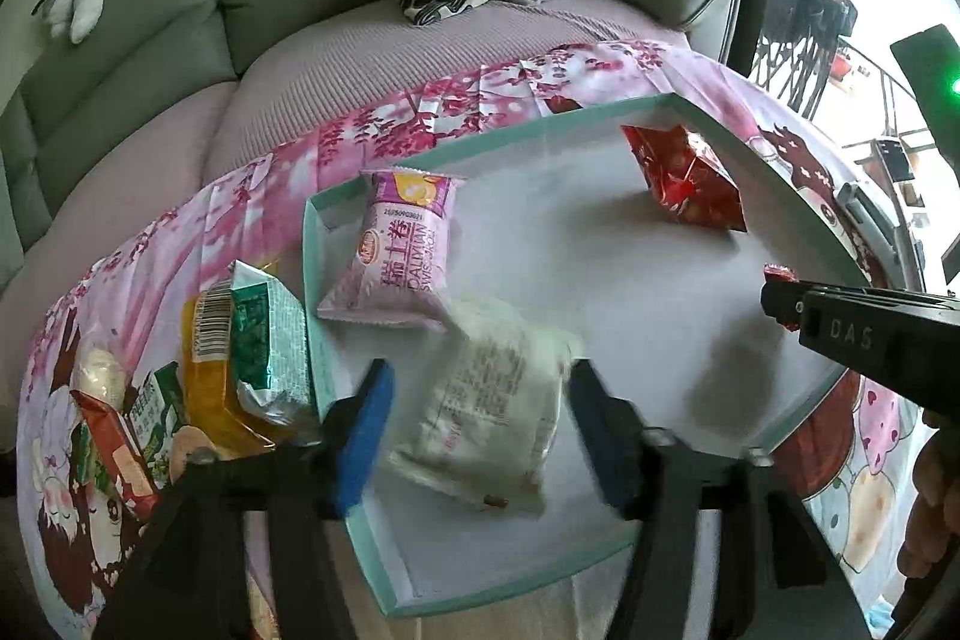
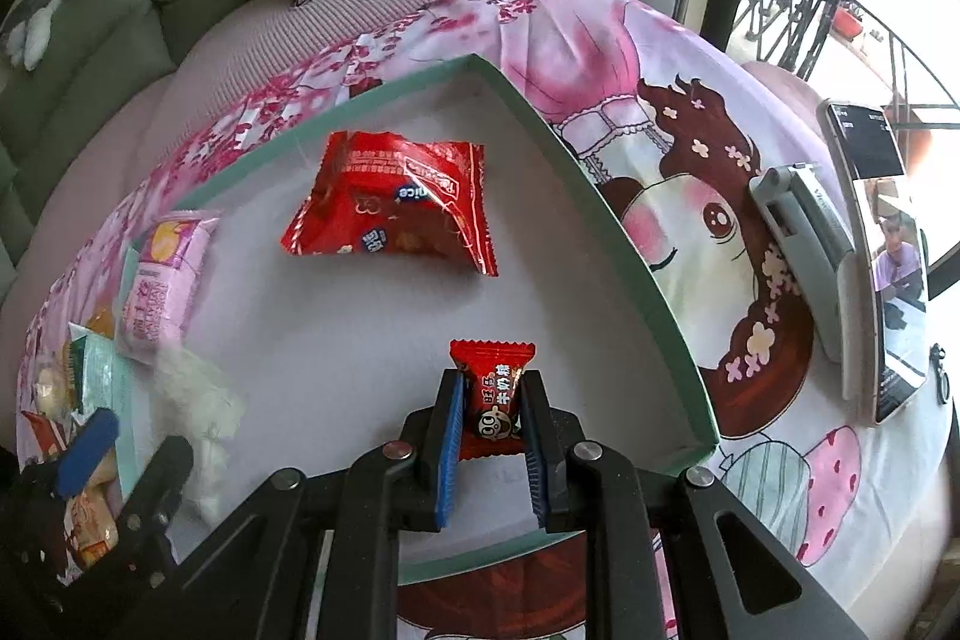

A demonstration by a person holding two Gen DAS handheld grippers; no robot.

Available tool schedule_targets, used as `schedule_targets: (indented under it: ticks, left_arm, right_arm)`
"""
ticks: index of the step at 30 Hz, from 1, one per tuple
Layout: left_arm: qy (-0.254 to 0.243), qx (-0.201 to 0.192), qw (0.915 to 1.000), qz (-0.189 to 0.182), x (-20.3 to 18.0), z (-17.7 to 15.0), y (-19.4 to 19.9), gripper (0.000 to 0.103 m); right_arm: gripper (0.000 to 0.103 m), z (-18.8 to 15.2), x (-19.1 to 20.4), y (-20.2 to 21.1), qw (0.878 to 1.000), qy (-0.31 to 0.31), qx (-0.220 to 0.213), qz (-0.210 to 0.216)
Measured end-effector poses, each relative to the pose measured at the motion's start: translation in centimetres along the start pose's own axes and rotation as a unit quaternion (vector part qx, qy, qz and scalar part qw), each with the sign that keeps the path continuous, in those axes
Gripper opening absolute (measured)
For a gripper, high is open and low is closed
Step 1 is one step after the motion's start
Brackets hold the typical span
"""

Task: Organize snacks
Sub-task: 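Open both grippers to drop the white packet and red candy into the tray, then move left gripper to the yellow Daliyuan packet while right gripper moves toward the orange jelly cup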

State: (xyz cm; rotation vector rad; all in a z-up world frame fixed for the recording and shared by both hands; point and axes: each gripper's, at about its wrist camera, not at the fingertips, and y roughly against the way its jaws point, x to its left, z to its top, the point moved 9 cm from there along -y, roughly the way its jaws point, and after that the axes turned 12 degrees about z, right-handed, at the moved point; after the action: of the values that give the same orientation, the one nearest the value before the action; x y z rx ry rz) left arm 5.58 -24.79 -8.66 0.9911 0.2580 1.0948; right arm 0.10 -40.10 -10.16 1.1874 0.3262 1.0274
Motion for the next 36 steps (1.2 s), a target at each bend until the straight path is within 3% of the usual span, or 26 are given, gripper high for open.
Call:
schedule_targets:
  ticks: [5,7,9,14,20,26,29,36]
  left_arm:
    - [0.004,-0.005,1.0000,0.004,0.5,0.2,0.5,0.073]
    - [0.010,-0.005,0.9999,0.005,0.8,0.3,0.6,0.076]
    - [0.019,-0.009,0.9998,0.007,1.4,0.5,0.8,0.079]
    - [0.057,-0.024,0.9975,0.033,3.9,1.0,1.3,0.090]
    - [0.149,-0.022,0.9856,0.077,9.0,0.7,0.9,0.100]
    - [0.204,-0.003,0.9651,0.165,14.4,-1.1,0.1,0.102]
    - [0.239,0.014,0.9551,0.174,17.0,-2.3,-0.1,0.102]
    - [0.276,0.028,0.9425,0.187,21.3,-4.6,0.5,0.102]
  right_arm:
    - [0.023,0.1,-0.1,0.0,1.000,0.000,0.004,-0.007]
    - [0.034,0.2,0.0,0.2,1.000,0.000,0.002,-0.007]
    - [0.075,0.3,0.1,0.3,1.000,0.004,0.000,-0.012]
    - [0.080,0.6,0.6,0.4,1.000,0.016,-0.005,-0.013]
    - [0.103,0.7,1.0,0.4,0.999,0.031,-0.010,-0.023]
    - [0.103,1.2,2.1,0.9,0.998,0.044,-0.032,-0.012]
    - [0.103,1.6,3.1,1.4,0.997,0.054,-0.054,0.000]
    - [0.103,2.4,5.9,2.4,0.991,0.095,-0.098,0.009]
